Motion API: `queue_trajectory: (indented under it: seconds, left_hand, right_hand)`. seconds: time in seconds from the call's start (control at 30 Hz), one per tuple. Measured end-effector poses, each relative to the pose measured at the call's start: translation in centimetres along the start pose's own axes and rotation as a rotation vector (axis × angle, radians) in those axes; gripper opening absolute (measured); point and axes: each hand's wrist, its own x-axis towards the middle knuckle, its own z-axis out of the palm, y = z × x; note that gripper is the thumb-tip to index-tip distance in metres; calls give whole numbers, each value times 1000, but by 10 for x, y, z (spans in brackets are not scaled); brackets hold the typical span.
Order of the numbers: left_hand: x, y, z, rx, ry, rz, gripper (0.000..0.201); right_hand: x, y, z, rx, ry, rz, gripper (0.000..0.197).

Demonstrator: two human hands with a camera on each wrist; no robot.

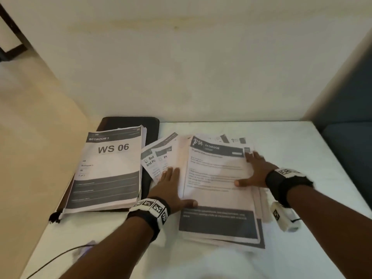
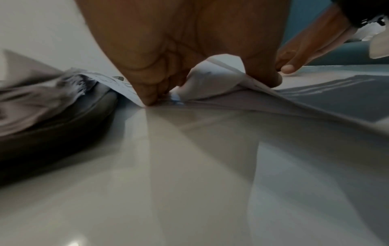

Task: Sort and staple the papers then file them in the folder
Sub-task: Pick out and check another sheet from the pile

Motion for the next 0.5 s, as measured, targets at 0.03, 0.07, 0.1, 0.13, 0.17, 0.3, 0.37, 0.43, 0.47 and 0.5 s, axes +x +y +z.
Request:
queue_trajectory:
  seconds: [0.03, 0.07, 0.1, 0.13, 0.17, 0.3, 0.37, 0.43, 0.47, 0.5]
  left_hand:
    - [-13, 4, 3, -25, -24, -4, 133]
    - [-28, 8, 5, -58, -44, -8, 133]
    - [-41, 11, 8, -92, -63, -7, 133]
    - [-57, 13, 13, -116, -81, -5, 134]
    - [-69, 14, 18, -124, -97, -7, 135]
    - [-112, 6, 29, -127, -165, -43, 133]
    - [-125, 1, 28, -112, -164, -104, 132]
    - [-137, 1, 20, -83, -137, -194, 131]
    - [-143, 2, 13, -73, -123, -223, 127]
    - [-146, 3, 4, -63, -107, -222, 121]
  right_hand:
    - [-14, -2, 2, 4, -32, -9, 129]
    - [-29, -5, 3, 5, -62, -13, 128]
    - [-43, -8, 6, 10, -94, -10, 129]
    - [-58, -11, 10, 16, -129, -8, 134]
    - [-70, -14, 15, 22, -159, -9, 143]
    - [-114, -10, 40, 4, -221, 0, 134]
    - [-126, -8, 46, -13, -213, 18, 121]
    - [-136, -9, 43, -18, -168, 73, 113]
    - [-144, -13, 38, -15, -143, 94, 107]
    - [-151, -16, 32, -12, -113, 102, 100]
